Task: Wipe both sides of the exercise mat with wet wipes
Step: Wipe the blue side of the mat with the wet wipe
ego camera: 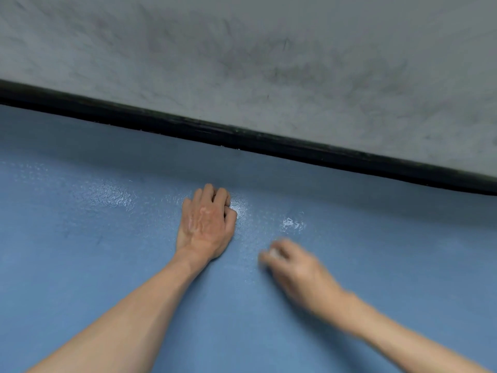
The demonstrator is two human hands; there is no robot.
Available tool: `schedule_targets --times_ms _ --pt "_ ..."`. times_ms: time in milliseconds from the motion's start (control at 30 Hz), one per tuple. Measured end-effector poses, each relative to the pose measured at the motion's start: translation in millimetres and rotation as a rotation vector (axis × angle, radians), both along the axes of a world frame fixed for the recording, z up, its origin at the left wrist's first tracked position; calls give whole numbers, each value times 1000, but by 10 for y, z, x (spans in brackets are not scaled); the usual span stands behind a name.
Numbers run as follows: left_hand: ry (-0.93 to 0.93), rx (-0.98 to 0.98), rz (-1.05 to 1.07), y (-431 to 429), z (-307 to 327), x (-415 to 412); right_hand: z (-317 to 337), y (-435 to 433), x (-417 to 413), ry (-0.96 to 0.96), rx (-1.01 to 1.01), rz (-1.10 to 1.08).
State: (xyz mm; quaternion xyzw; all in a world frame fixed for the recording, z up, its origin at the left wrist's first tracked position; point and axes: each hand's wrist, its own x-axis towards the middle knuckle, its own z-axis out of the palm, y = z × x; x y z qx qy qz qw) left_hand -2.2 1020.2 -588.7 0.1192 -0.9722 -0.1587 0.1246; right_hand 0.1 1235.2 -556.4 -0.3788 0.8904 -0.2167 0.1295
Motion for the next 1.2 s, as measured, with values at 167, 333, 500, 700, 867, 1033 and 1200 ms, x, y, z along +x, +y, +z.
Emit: schedule_targets --times_ms 167,333,500,700,867,1033,1200 --pt "2 14 -10 -4 17 10 54 -450 -1127 220 -32 -339" --pt "9 8 -4 2 27 -16 28 -256 -51 117 7 24" --pt "12 4 -3 11 25 -1 134 -76 275 33 109 237" --pt "-9 3 -4 10 20 -6 7 -708 -1167 209 -40 -175" --pt "-5 6 -3 4 14 -21 47 -755 -1039 204 -35 -139" --pt "-4 0 -5 -2 9 -14 177 -275 89 -33 99 178" --pt "-12 16 -10 3 24 -6 55 -337 -708 193 46 82"
